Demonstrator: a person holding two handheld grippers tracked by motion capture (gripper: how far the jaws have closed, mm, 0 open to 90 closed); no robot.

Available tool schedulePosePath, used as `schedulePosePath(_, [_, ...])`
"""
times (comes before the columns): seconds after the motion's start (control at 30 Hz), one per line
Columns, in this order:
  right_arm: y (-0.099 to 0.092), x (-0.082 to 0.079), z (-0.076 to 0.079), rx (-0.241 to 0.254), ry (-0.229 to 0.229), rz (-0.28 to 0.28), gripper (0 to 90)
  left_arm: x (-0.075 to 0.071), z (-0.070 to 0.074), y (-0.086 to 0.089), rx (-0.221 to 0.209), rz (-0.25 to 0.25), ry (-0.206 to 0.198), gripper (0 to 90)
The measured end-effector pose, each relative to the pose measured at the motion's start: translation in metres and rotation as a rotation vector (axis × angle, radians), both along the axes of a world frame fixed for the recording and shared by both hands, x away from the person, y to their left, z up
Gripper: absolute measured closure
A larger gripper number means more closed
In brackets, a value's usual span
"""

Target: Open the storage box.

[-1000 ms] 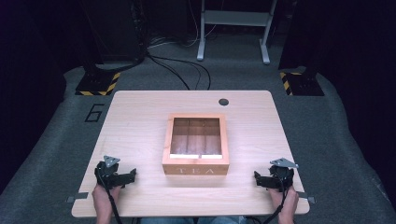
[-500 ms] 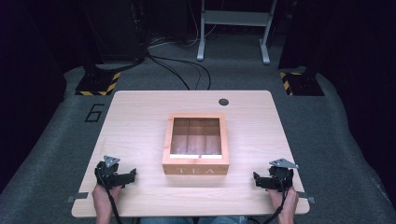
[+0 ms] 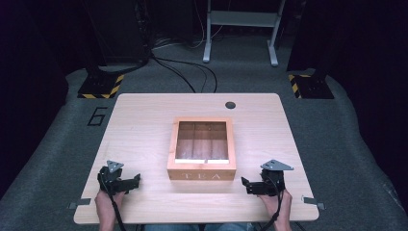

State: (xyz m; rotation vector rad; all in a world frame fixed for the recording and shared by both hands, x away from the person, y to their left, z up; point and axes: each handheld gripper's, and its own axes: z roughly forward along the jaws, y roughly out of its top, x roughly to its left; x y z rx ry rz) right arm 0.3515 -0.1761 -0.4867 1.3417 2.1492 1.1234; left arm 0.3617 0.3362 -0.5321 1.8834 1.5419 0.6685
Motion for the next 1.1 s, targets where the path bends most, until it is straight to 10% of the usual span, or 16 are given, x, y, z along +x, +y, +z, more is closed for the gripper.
schedulePosePath(0.4, [0.044,0.005,0.010,-0.012,-0.063,0.099,17.7,0.000,0.000,0.000,0.000,-0.001,0.001,1.5])
schedulePosePath(0.67, [0.051,0.003,0.011,-0.013,-0.113,0.143,38.6,0.000,0.000,0.000,0.000,0.000,0.000,1.5])
schedulePosePath(1.1, [0.053,0.003,0.008,-0.053,-0.112,0.163,46.2,0.000,0.000,0.000,0.000,-0.002,0.002,1.5])
